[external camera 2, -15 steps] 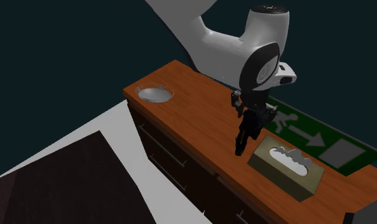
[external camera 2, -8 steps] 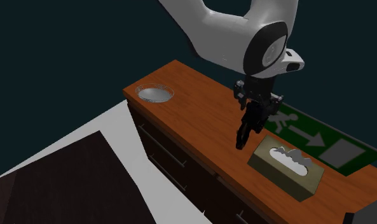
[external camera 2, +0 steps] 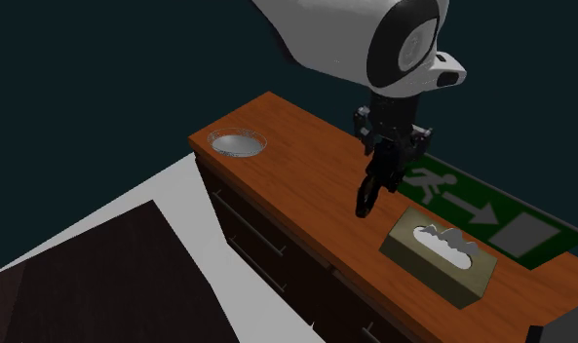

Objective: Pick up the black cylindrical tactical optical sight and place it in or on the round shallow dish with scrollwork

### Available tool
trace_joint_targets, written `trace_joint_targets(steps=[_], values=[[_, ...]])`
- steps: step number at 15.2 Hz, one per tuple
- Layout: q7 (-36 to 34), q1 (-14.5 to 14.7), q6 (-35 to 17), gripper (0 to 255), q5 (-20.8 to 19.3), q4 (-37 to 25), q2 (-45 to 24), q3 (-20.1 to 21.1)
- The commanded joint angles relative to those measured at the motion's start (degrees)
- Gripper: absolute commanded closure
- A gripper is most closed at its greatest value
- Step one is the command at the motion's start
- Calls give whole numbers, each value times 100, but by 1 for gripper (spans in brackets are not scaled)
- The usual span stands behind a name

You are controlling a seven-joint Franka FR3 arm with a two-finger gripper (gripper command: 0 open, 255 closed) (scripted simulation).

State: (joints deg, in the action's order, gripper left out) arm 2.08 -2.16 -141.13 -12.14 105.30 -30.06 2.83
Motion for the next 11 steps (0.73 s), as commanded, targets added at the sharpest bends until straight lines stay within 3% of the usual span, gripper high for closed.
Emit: trace_joint_targets(steps=[1, 11], values=[[-209, 149, -26, 255, -39, 235, 188, 21], [-1579, 1097, -122, 255, -311, 1168, 853, 205]])
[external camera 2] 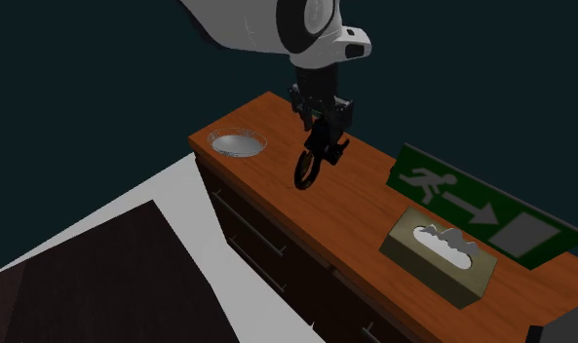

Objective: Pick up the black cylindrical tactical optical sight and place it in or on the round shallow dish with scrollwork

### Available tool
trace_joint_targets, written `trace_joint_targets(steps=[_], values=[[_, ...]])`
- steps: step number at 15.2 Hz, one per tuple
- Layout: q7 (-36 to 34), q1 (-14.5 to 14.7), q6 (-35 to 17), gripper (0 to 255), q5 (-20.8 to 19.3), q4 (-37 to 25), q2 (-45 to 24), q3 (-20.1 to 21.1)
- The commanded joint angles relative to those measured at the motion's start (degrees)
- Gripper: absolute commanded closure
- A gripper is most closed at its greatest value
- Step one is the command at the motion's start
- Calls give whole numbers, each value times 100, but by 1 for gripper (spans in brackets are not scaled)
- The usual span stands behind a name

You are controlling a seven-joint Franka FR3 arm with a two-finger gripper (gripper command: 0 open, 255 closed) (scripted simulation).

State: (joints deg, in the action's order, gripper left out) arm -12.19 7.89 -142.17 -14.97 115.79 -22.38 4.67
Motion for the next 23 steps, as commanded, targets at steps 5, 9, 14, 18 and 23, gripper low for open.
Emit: trace_joint_targets(steps=[5, 9, 14, 18, 23], values=[[-855, 573, 57, 255, -138, 331, 269, 165], [-1413, 956, 169, 255, -210, 382, 341, 302], [-2092, 1434, 365, 255, -283, 296, 334, 485], [-2613, 1818, 566, 255, -334, 107, 248, 630], [-2856, 1967, 465, 255, -435, 46, 44, 636]])
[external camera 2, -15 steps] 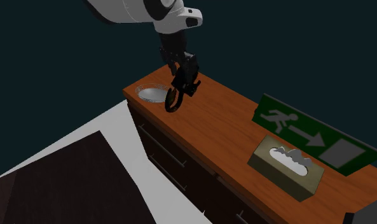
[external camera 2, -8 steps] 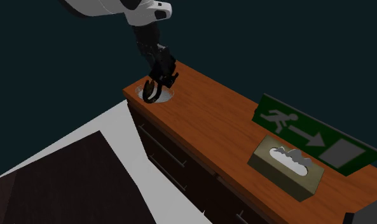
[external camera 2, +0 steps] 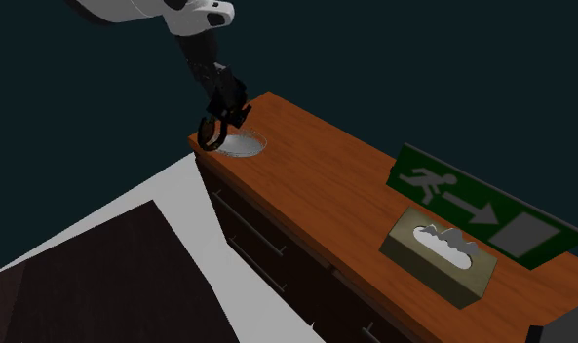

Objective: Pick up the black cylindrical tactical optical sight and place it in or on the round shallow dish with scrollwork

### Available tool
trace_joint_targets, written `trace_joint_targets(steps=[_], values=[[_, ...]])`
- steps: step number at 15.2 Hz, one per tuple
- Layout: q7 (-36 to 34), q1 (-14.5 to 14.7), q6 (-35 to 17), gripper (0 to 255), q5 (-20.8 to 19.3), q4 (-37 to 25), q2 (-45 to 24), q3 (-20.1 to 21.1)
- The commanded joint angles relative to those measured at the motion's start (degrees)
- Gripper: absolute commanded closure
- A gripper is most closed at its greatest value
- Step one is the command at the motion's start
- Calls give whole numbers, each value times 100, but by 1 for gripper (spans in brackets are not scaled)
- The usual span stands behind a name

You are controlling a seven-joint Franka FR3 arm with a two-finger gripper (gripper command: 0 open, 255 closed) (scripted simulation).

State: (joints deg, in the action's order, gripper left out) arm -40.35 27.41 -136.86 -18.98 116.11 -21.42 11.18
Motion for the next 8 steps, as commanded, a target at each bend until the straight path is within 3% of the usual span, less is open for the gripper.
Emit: trace_joint_targets(steps=[1, 8], values=[[-67, 23, -124, 255, -63, 19, -108, -28], [-255, 96, -511, 255, -266, 19, -514, -141]])
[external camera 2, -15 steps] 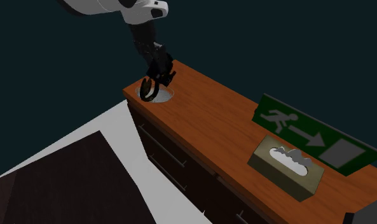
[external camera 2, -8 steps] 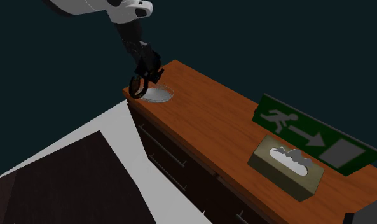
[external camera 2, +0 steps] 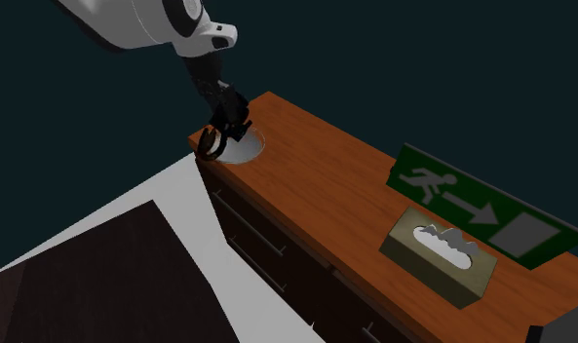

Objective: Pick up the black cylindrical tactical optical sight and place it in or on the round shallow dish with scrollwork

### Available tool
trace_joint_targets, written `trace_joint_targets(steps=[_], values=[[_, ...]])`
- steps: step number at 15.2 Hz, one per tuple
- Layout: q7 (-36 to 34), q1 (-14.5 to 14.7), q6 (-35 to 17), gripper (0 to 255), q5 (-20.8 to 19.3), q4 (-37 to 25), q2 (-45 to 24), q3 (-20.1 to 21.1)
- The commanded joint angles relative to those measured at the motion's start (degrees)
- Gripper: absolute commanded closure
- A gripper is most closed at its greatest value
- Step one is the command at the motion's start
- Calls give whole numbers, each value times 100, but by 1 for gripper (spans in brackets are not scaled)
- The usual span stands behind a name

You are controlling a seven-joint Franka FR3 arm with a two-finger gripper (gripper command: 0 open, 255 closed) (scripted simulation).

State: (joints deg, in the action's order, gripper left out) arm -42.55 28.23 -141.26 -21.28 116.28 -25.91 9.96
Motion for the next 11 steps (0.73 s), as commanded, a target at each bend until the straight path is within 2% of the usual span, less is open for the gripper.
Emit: trace_joint_targets(steps=[1, 6, 11], values=[[-62, 26, -124, 255, -65, -3, -126, -38], [-201, 94, -394, 255, -213, -51, -453, -139], [-201, 94, -394, 255, -213, -51, -453, -139]])
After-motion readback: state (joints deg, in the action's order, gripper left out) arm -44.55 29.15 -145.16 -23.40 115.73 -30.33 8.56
